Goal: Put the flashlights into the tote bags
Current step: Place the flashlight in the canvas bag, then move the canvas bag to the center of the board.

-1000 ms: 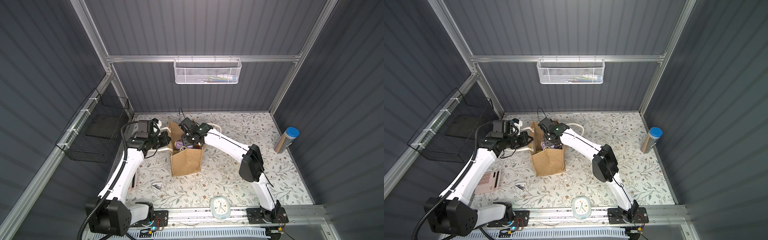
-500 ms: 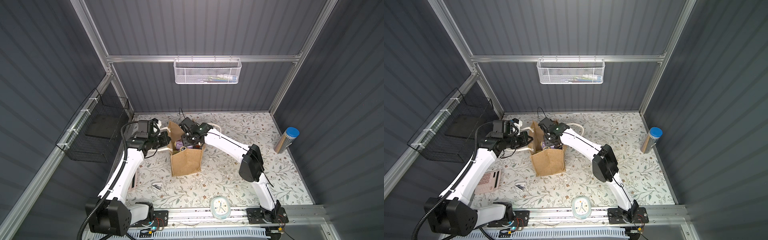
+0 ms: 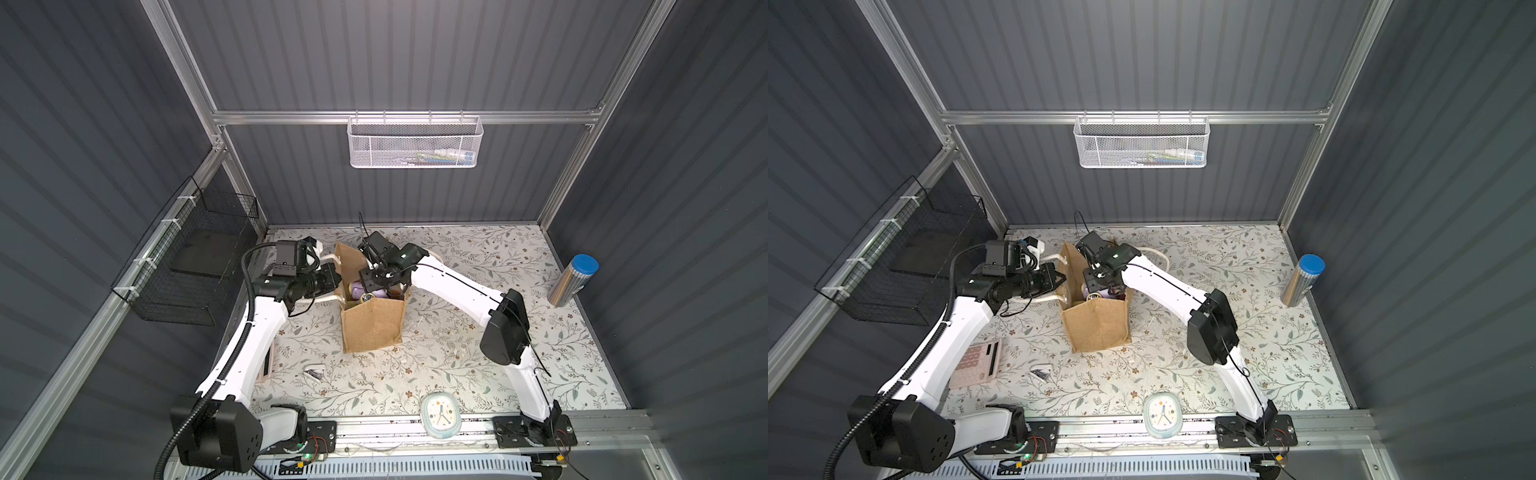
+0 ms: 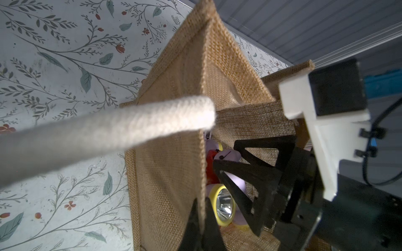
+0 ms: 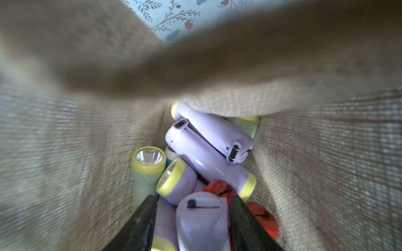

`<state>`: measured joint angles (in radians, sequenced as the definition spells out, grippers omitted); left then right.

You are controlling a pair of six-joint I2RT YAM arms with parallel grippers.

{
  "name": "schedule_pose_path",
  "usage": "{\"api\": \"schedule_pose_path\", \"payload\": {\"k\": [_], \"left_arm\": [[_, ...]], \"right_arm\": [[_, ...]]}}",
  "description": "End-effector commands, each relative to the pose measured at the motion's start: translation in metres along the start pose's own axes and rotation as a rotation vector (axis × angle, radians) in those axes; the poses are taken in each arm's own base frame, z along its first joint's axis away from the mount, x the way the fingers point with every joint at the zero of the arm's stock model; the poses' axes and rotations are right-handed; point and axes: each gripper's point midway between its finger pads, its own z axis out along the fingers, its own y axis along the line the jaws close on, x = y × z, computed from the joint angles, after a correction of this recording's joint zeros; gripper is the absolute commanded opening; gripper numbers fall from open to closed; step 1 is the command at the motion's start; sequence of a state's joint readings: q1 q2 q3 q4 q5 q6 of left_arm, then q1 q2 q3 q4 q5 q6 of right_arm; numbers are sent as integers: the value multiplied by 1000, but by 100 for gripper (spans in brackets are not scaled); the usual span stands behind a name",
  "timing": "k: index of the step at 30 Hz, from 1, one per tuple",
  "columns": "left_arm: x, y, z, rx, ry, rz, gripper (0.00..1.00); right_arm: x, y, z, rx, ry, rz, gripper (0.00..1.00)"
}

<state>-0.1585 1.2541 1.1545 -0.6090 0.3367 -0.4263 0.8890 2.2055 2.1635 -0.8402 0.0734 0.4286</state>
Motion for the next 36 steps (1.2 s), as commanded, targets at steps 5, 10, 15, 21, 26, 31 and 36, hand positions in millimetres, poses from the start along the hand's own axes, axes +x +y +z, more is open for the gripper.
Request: {"api": "schedule_pose_path", "payload": {"k": [5,10,15,21,26,31,36], "left_arm": [[-1,-7,-11,12,-23,35,0],[-1,-7,-12,13,-22,36,0],[-1,-7,-12,13,-25,38,0],[0,-7,-13,13,-24,39,0],[-1,-7,-12,12,-21,39,0],[-1,-6,-11,10,-19,39,0],[-1,-8,-12,18,-21,36,0]], "right_arm": [[-36,14,-70,-85,-133,-26,58],[-45,16,-97,-123,-175,-19,58],[-47,10,-113,-135,-191,6,58],[-47,-2,-129,-115,-194,24,60],[-32,-29,-126,-26,-150,59,62],[-14,-50,-110,40,-101,75,63],[-2,-54,-89,40,-38,79,63]]}}
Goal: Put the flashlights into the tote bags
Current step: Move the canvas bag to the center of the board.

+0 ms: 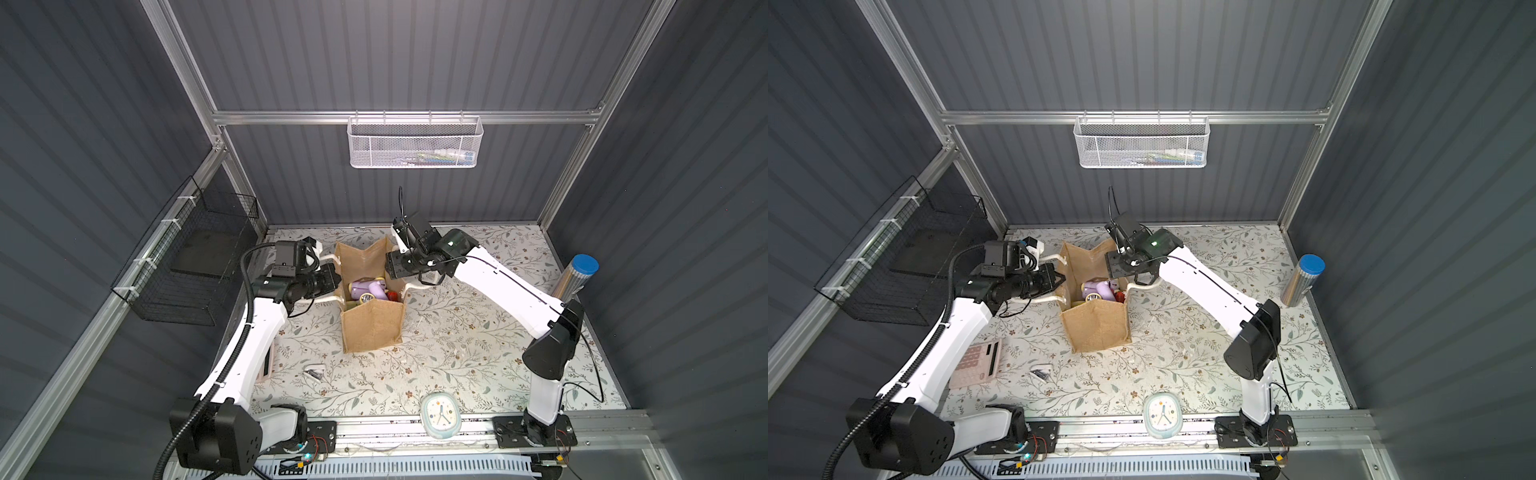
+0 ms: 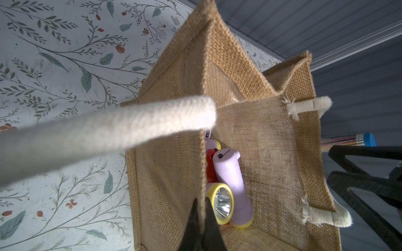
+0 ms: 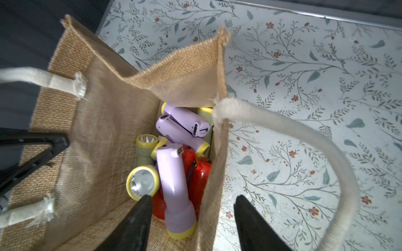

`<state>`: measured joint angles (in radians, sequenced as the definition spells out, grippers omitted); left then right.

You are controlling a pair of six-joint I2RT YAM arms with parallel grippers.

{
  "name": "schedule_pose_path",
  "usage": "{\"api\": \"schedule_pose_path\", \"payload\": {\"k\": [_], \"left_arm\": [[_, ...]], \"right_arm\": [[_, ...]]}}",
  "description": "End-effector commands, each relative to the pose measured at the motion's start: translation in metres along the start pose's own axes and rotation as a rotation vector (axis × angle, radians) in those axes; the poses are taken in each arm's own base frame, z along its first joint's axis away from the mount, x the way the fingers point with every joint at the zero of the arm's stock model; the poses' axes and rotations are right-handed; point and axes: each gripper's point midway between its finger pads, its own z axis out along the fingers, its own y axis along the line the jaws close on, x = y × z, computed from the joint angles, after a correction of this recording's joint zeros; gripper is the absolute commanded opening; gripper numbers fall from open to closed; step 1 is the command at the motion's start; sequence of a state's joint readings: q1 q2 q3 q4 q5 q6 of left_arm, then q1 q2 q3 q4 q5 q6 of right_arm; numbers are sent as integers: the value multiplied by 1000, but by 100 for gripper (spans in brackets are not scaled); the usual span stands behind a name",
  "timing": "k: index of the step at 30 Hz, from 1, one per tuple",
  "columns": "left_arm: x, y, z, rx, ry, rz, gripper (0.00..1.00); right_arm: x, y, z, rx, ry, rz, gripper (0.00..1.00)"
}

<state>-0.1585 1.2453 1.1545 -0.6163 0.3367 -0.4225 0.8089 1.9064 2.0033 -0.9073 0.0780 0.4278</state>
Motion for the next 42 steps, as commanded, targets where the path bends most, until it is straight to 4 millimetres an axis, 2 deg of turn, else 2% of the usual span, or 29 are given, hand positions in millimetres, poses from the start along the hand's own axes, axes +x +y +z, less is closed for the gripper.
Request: {"api": "schedule_pose_path", "payload": {"k": [1,6,12,13,15,19,23,28,33,37,42], "left_arm": [[-2,-7,-10,18,-19,31,0],[-1,-7,-8,16,-11,28,0],[-2,-5,-4,12,-3,29,0],[-2,-5,-4,13,-2,30,0],[-3,-6,-3,13,-1,30,0],[-5,-7,-3,20,-2,30,0],[-6,-11,-3,38,1,20,0],[-11,-27,1,92,-3,16,0],[-15,-53,13,118,0,49,0],[-16,-75,25,145,2,71,0],[-18,-87,50,154,14,72,0]], "right_arm": [[13,-7,18,20,62,6,63],[27,-8,42,20,143,-1,57],[32,-6,55,-2,175,1,47],[31,-5,55,-6,177,2,43],[31,-4,57,-13,178,4,27],[28,0,55,-42,176,11,0],[18,-4,46,-56,140,42,0],[-1,-19,19,-107,52,132,0],[-12,-54,-7,-141,-21,246,0],[-16,-82,-25,-115,-68,273,0],[-10,-117,-26,-89,-65,320,0]]}}
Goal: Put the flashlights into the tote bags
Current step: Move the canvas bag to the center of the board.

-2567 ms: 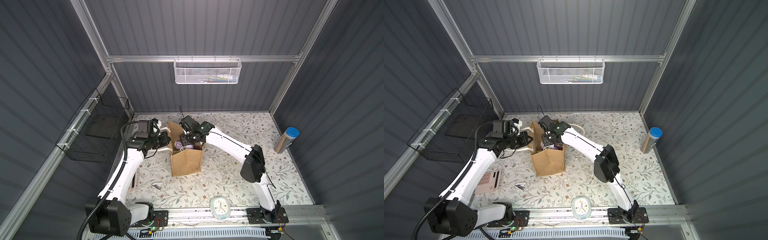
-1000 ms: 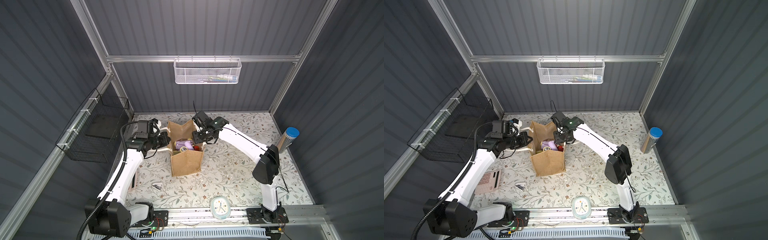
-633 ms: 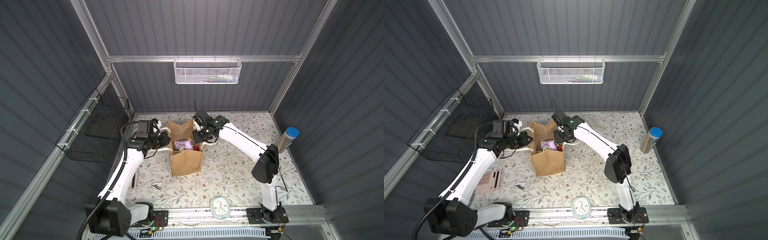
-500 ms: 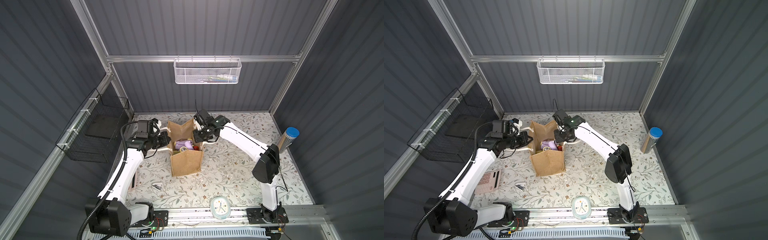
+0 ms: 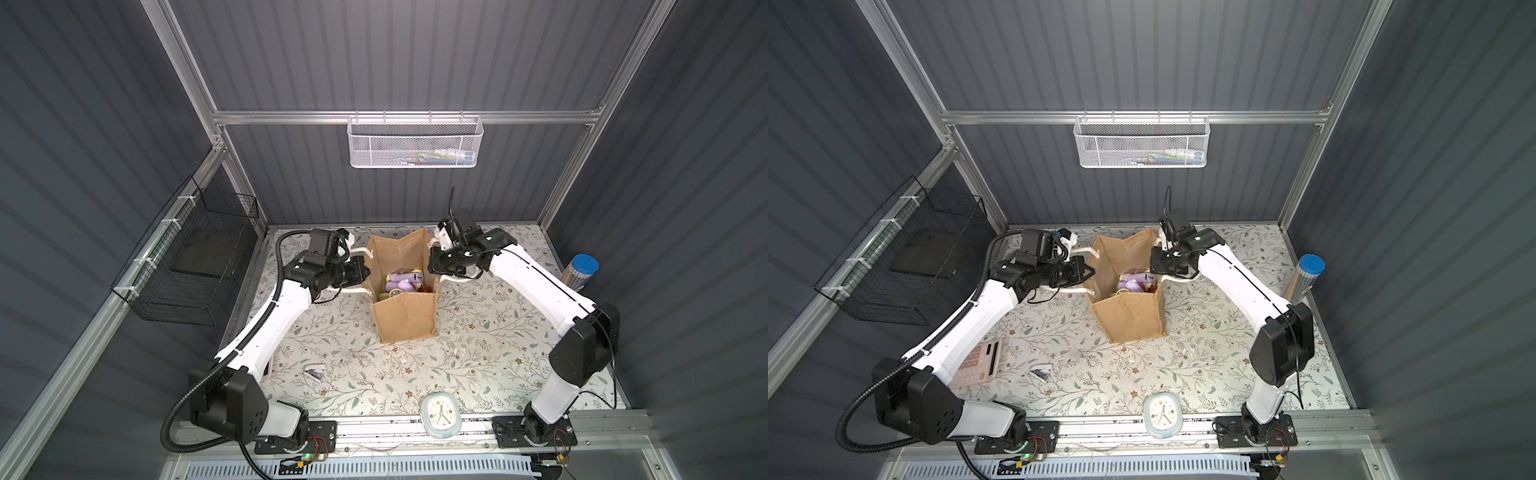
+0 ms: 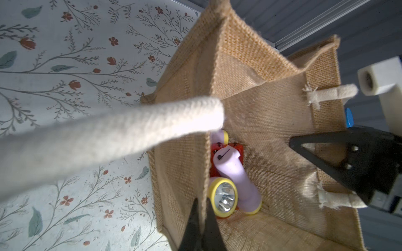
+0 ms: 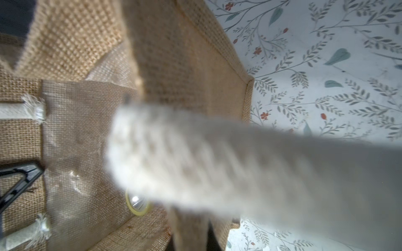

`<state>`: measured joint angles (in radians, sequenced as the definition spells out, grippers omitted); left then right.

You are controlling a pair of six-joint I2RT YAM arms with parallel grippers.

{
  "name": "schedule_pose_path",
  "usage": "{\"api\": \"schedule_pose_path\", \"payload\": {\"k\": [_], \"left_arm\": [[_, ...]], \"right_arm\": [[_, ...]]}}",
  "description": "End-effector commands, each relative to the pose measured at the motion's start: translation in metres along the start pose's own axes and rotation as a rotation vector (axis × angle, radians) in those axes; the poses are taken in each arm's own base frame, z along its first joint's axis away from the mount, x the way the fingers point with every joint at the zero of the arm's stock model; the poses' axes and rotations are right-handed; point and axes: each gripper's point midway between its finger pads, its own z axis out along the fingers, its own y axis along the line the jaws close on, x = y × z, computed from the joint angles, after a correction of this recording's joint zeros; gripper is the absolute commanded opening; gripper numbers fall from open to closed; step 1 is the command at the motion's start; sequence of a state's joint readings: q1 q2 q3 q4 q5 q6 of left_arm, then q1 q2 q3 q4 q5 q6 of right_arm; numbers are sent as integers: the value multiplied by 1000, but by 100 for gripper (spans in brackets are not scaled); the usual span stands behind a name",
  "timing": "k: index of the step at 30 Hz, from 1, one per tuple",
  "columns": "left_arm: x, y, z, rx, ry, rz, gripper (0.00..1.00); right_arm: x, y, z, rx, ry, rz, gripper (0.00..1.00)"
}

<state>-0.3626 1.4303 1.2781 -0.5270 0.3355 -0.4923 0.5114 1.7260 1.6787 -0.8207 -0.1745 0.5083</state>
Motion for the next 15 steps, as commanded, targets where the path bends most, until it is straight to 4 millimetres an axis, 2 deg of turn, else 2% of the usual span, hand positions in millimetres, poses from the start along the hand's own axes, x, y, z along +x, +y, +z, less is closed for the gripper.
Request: {"api": "schedule_pose_path", "payload": {"k": [1,5,7,8,10,14,15], "left_arm": [[-24,-19,5,40,-66,6,0],[-20,-31,34,38,-24,29,0],[-19,-29,44,25,-10,31,0],[-27,-33,43,27,-27,36,0],[-33,-34,44,22,-40,38,0],[-38,-36,41,20,-58,49,5],[-38,-37,41,22,-56,52,6]], "right_arm": [[-31,-2,-21,-68,-125,9,0],[-27,-23,-10,-75,-95,51,0],[-22,-28,-3,-83,-67,60,0],[-19,-31,0,-85,-52,63,0],[-14,-32,3,-90,-29,58,19],[-16,-28,-6,-102,-44,31,39],[-18,-27,-9,-107,-53,24,41]]}}
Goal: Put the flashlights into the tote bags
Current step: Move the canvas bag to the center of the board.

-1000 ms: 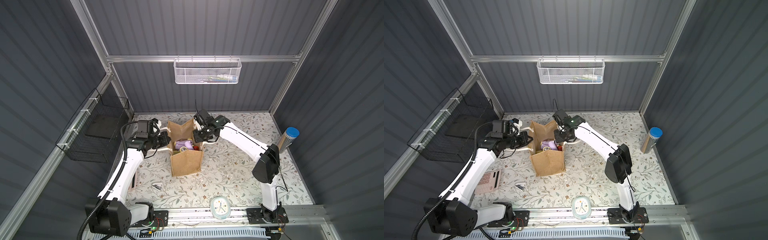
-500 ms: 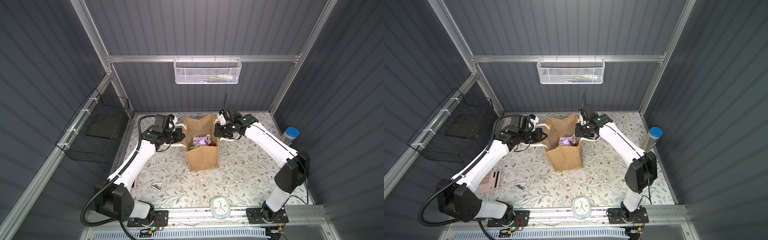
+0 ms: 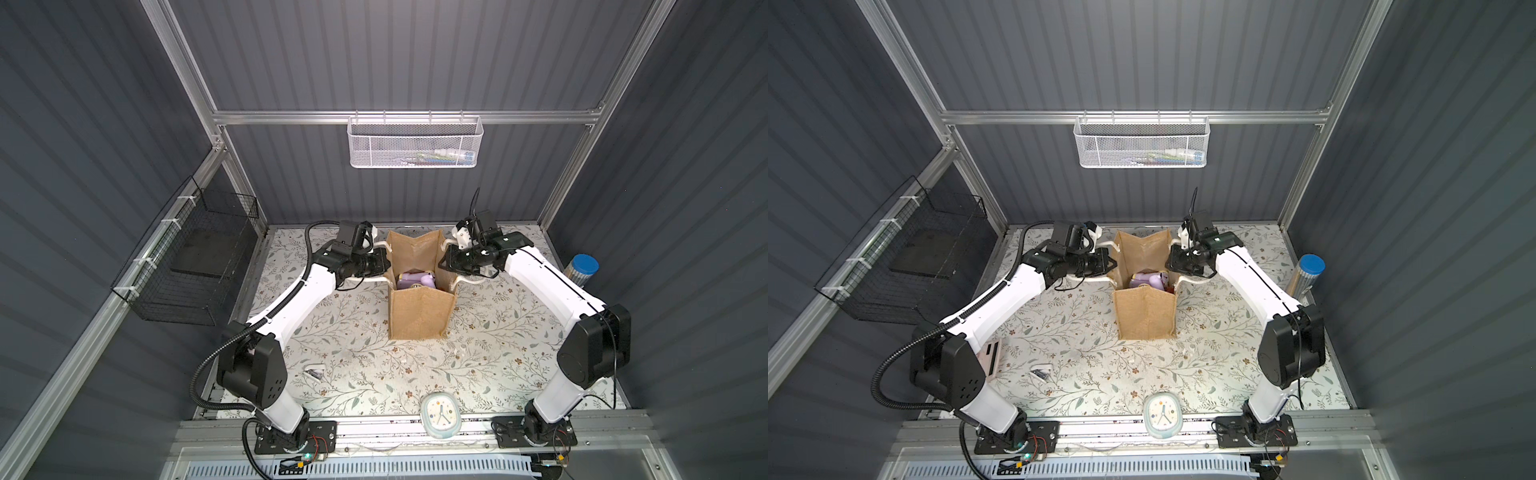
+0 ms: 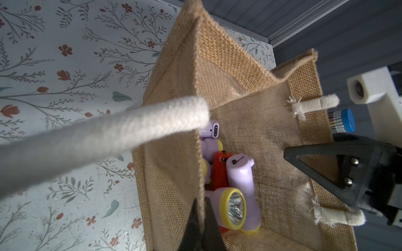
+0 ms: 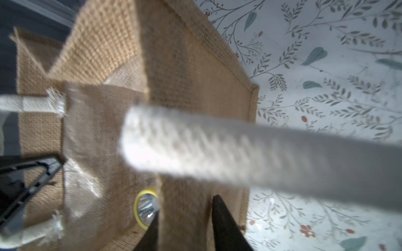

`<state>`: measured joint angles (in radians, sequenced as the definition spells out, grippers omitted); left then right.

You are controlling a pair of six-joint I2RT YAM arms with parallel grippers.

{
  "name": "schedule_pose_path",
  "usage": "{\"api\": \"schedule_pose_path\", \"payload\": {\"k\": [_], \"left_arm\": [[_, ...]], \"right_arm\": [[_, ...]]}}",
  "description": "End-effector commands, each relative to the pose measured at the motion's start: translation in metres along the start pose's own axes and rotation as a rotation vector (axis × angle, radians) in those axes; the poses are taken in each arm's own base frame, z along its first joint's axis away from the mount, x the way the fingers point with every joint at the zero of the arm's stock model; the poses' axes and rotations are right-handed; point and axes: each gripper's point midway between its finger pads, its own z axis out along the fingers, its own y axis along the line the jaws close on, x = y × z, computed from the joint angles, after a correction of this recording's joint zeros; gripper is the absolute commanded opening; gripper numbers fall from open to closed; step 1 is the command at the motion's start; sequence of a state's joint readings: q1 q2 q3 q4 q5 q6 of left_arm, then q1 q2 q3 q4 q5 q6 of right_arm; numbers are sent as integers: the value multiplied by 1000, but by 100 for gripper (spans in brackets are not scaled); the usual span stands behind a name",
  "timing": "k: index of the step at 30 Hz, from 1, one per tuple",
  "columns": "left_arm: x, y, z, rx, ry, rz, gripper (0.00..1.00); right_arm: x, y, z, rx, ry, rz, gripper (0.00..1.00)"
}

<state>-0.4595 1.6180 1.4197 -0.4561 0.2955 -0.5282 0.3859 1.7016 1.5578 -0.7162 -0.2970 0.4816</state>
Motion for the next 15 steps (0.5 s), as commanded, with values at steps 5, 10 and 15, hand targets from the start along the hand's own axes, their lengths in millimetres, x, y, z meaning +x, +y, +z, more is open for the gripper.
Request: {"api": "schedule_pose_path", "payload": {"k": [5,10,15], "left_arm": [[-23,-13,-8,32,-54,38,12],[-29,-22,-12,51,-52,73,27],[-34,-28,-20,44,-45,128,49]], "right_arm": [[-10,29,-32,-111,-57,-62,49],[-11,33,-42,-117,-61,-75,50],[-16,35,-54,-104,-107,-103,52]]}}
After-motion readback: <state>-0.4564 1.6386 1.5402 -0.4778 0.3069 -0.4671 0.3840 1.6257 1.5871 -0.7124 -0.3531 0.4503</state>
